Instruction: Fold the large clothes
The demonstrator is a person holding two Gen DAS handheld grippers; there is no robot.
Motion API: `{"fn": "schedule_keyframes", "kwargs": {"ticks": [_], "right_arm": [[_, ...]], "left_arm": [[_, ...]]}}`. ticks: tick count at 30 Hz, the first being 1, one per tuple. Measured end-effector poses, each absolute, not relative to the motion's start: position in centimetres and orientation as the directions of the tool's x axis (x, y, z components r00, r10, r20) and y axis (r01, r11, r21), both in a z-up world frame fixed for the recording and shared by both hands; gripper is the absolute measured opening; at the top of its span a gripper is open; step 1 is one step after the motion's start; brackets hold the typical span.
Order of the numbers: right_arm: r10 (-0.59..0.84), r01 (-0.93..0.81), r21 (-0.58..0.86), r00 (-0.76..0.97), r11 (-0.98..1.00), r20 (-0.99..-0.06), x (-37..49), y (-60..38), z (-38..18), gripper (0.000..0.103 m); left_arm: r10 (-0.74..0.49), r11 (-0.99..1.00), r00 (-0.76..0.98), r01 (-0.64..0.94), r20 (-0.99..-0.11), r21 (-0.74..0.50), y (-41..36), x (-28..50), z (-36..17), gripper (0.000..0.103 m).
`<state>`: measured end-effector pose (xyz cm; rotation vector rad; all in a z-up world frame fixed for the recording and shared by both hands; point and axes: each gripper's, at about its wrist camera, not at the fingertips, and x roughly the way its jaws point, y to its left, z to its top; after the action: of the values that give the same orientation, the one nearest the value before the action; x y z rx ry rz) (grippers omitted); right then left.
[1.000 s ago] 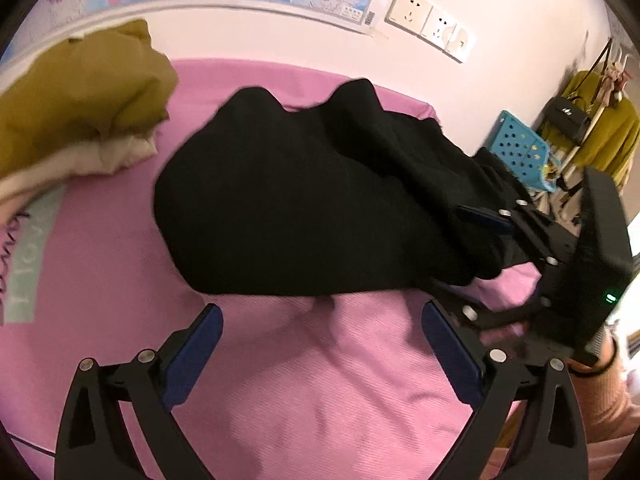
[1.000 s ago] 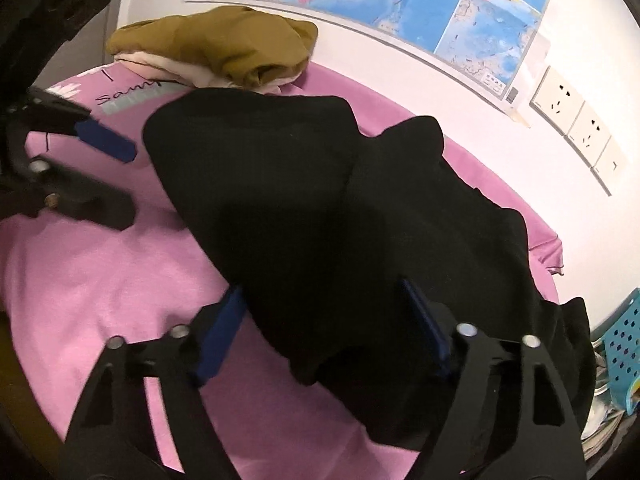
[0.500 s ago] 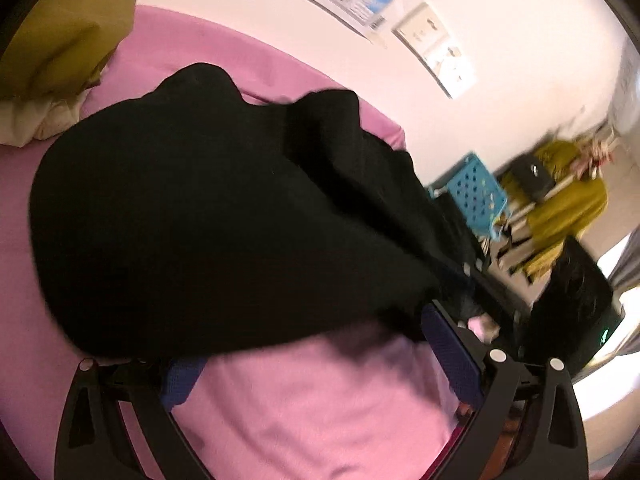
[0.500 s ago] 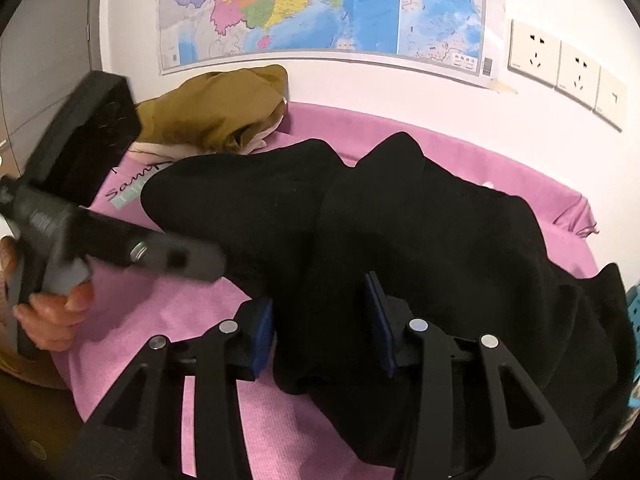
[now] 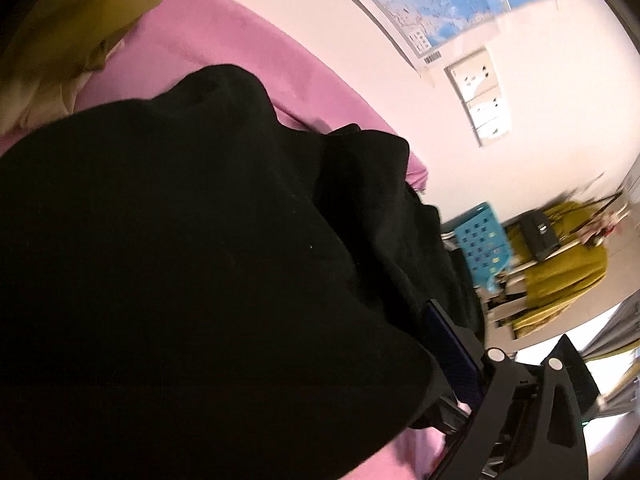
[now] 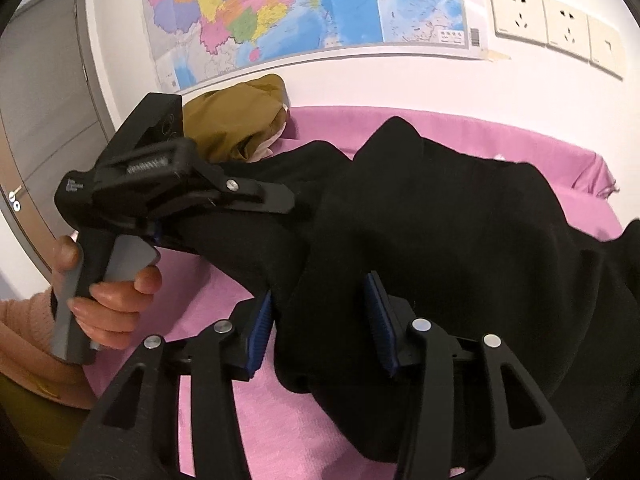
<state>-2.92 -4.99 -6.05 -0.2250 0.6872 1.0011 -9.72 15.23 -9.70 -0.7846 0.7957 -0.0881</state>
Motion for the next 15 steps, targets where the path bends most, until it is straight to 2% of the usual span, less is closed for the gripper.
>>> {"fn": "schedule_keyframes", "kwargs": {"ticks": [2, 7, 9, 15], "right_arm": [[0.708, -0.822, 0.166, 0.345, 0.545, -0.616, -2.9, -5.6, -6.0, 0.056], [0.757, -0.788, 0.289, 0.312, 0.544, -0.574, -2.8, -8.4, -5.8, 0.059], [0.765, -0.772, 0.316, 0.316, 0.552, -0.562, -2.8, -9.6, -5.6, 0.065], [0.765, -0.705, 0.385, 0.352, 0.595, -0.539, -3.2, -13.8, -5.4, 0.068]], "left_arm": [[-0.301, 0.772, 0.704, -0.216, -0.643, -0.598, 14.3, -9.6, -9.4, 0.088], [-0.254, 0.810, 0.701, -0.222, -0.666, -0.543, 13.0, -9.6, -9.4, 0.087], [-0.244, 0.819, 0.699, -0.223, -0.672, -0.529, 12.6, -9.4, -9.3, 0.087], [-0.222, 0.840, 0.697, -0.218, -0.681, -0.497, 12.2, -8.7, -9.5, 0.087]]}}
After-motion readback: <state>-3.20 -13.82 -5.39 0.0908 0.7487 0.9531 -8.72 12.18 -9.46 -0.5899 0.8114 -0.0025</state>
